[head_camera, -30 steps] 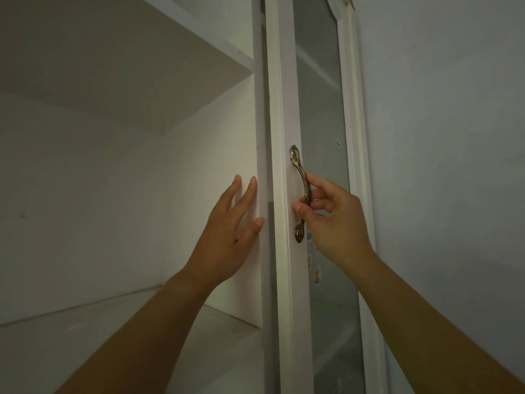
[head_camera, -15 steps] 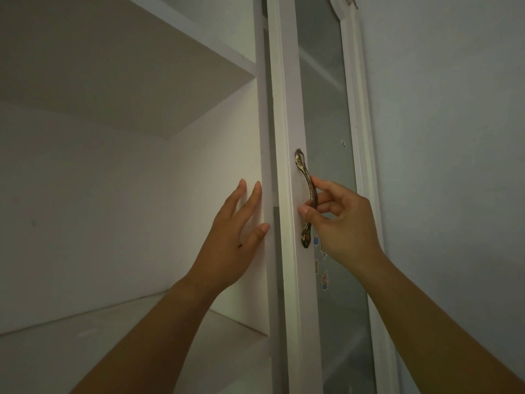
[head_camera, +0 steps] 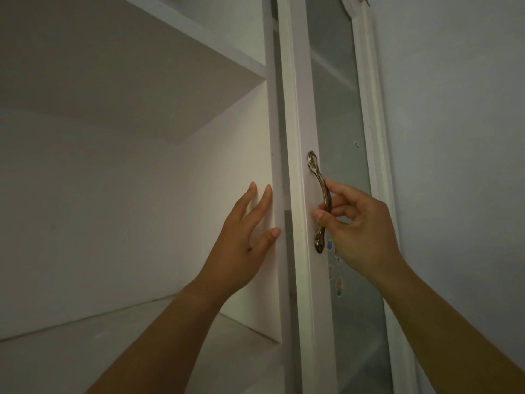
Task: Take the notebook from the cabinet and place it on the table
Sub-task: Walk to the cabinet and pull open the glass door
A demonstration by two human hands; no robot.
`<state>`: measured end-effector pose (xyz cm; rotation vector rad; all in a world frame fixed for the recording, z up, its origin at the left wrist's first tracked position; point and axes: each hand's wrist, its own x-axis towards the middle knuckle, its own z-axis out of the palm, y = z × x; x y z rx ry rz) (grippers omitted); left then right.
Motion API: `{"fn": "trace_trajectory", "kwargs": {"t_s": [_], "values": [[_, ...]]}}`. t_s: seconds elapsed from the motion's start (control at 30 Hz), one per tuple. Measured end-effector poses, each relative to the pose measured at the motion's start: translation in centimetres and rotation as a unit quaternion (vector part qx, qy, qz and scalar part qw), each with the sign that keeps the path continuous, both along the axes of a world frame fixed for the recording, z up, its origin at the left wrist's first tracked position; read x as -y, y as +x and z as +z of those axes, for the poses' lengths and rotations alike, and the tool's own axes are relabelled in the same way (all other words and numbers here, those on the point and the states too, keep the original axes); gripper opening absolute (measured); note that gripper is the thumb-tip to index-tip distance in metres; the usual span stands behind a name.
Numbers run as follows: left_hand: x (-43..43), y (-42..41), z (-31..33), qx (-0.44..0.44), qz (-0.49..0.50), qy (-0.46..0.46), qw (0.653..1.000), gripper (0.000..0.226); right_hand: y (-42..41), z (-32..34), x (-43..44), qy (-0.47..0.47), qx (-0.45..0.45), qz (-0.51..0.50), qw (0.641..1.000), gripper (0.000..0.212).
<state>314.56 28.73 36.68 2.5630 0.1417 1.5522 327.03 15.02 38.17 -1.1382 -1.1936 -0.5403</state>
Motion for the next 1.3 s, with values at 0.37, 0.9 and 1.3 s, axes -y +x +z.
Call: {"fn": "trace_trajectory", "kwargs": {"t_s": [0.37, 0.9, 1.3], "values": [[0.2, 0.2, 0.0, 0.005, 0.013, -0.001, 1.000, 0.057, 0.7, 0.0, 2.9, 0.015, 0.001, -0.003, 1.000, 0.045], [2.1, -0.2, 0.5, 0.060, 0.018, -0.012, 0.998, 0.057, 1.0, 0.0, 5.0, -0.020, 0.002, 0.002, 1.000, 0.044], [7.0, 1.2, 2.3, 0.043, -0.045, 0.061, 0.996, 0.051, 1.2, -0.2, 6.0, -0.003, -0.027, -0.006, 1.000, 0.043]]}}
